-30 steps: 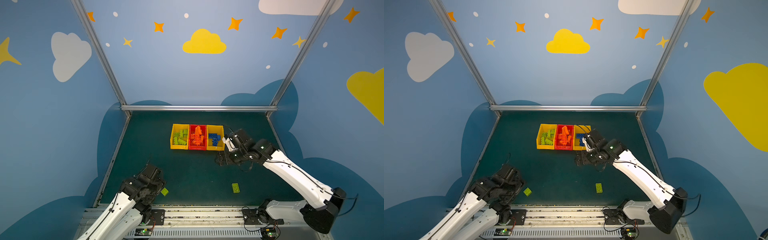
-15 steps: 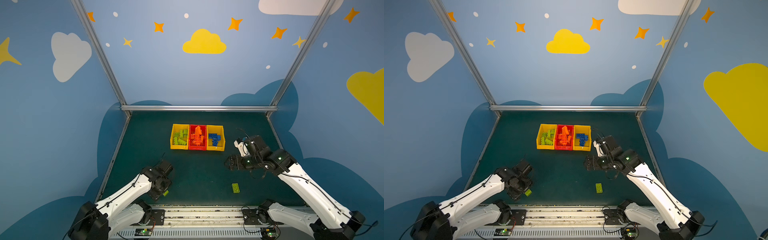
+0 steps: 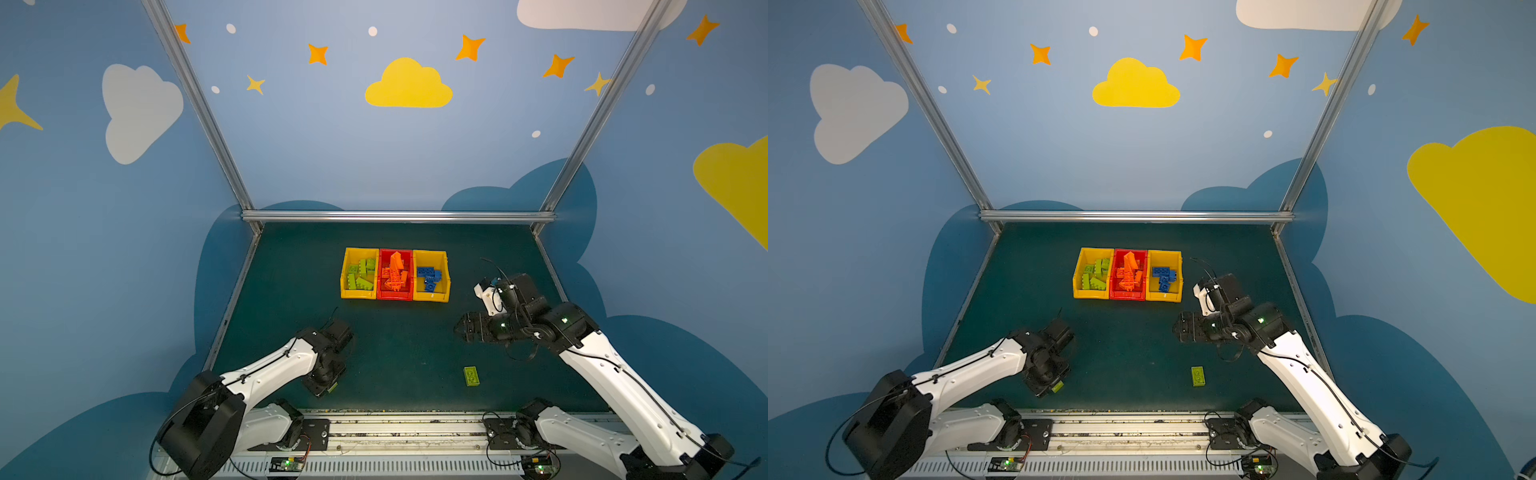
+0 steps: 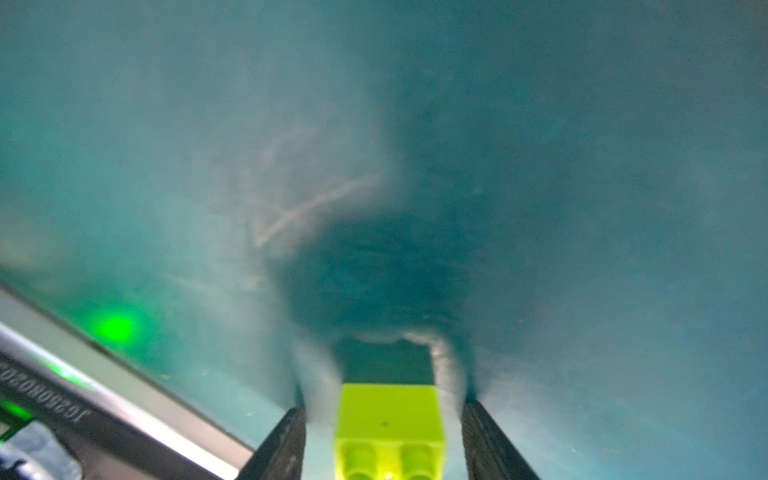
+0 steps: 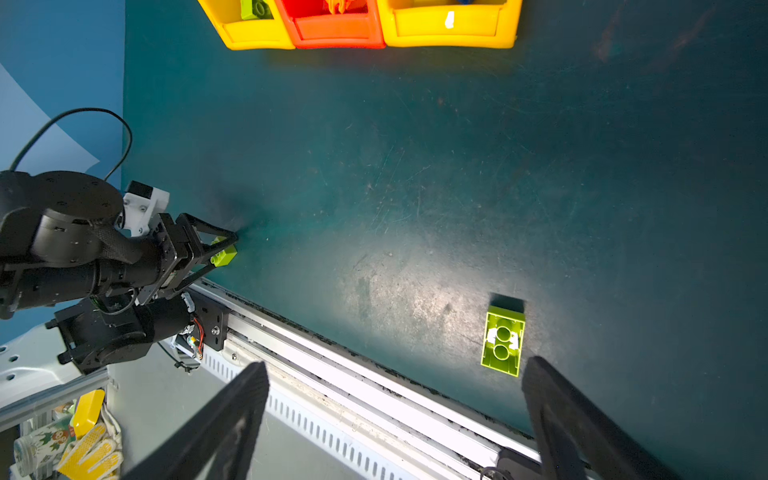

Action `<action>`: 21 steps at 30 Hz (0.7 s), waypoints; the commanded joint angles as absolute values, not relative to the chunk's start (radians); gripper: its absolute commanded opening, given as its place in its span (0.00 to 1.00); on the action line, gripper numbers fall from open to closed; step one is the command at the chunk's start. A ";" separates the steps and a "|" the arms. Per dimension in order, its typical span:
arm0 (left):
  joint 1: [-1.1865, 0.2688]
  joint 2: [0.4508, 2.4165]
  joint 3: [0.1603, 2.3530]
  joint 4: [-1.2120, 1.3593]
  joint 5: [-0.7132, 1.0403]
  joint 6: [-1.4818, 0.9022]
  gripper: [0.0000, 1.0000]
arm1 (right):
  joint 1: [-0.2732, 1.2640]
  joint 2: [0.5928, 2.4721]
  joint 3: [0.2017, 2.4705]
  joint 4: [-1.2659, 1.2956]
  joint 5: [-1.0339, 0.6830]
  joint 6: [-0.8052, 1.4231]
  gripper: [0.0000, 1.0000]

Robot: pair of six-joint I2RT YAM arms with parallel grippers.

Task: Sort the legos into containers by color
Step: 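Carry the small lime-green brick into the yellow bin with the left gripper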

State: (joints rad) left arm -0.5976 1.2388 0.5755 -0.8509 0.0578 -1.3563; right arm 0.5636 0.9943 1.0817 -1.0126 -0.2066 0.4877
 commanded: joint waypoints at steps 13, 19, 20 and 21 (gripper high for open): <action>-0.612 1.537 0.990 -1.068 -0.008 -1.192 0.17 | 0.484 0.861 1.001 -1.066 -0.231 0.448 0.93; -0.504 1.777 1.381 -1.174 -0.046 -0.961 0.17 | 0.458 0.895 1.012 -1.043 -0.202 0.455 0.93; -0.476 1.824 1.458 -1.187 -0.042 -0.917 0.17 | 0.453 0.915 1.025 -1.044 -0.187 0.458 0.93; -0.446 1.875 1.545 -1.200 -0.039 -0.878 0.18 | 0.447 0.934 1.042 -1.048 -0.175 0.462 0.93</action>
State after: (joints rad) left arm -0.5148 1.7828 1.4109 -1.1057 -0.0021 -1.0393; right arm 0.4610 0.8951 1.0096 -1.0527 -0.2150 0.4603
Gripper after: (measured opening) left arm 0.286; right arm 0.931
